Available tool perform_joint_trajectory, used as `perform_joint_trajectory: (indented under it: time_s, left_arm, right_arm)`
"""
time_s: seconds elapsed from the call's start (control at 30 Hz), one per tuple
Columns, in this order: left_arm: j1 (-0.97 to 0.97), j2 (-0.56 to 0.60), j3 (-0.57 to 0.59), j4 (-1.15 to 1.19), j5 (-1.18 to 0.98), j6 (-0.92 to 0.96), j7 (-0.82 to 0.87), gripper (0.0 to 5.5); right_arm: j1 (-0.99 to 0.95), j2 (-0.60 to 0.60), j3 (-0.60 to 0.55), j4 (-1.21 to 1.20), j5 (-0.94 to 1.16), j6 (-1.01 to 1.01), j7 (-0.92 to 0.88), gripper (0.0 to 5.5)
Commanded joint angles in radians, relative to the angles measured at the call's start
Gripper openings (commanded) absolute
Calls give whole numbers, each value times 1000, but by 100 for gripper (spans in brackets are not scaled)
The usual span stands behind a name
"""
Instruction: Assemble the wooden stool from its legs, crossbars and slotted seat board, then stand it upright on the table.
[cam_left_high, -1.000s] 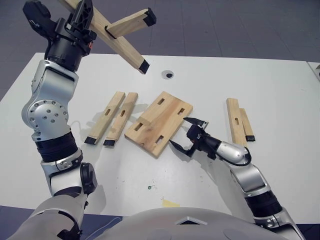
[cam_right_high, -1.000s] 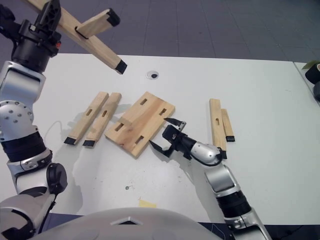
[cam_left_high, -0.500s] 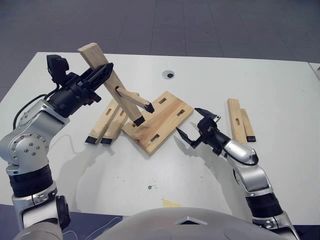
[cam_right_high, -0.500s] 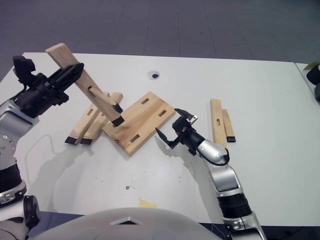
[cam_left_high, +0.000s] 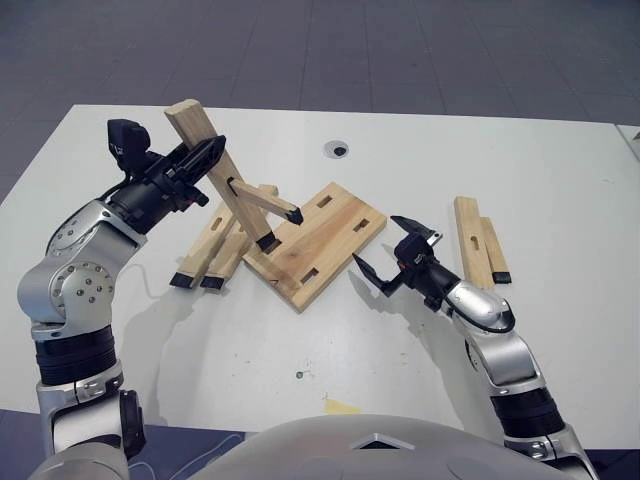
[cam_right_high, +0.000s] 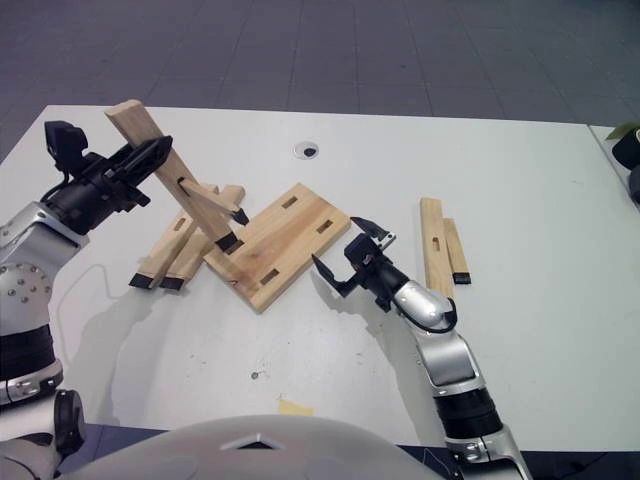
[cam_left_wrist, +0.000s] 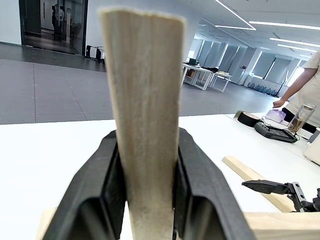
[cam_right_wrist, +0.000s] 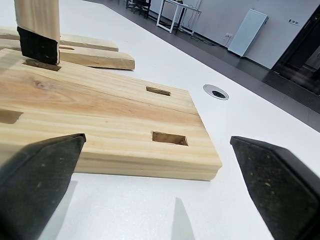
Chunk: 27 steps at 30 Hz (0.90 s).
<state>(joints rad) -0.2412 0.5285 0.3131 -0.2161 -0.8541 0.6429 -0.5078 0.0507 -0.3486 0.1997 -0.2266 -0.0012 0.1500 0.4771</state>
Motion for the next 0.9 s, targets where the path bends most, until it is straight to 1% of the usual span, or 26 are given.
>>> perform_joint_trajectory:
  time_s: [0.03,0.23,0.43,0.53,0.67,0.9]
  left_arm:
    - [-1,-12,9,-26,-26,28,14,102]
    - [49,10,-29,-35,46,16,-6,102]
    - [47,-2,-28,-11,89,-19,17,102]
    - [65,-4,-48,-17,111,-32,16,102]
    - [101,25,-100,-63,168,-63,-3,102]
    - [209,-23,-140,-134,201,-105,30,102]
  right_arm:
    - [-20,-9,2,4,-10,3,5,540]
    - [-22,-6,7,13,-22,-1,1,540]
    - [-17,-10,15,11,-30,-9,4,540]
    - [-20,-11,16,13,-32,-13,6,540]
    - [-23,-15,19,15,-38,-18,10,540]
    - [-20,-15,27,18,-50,-31,10,540]
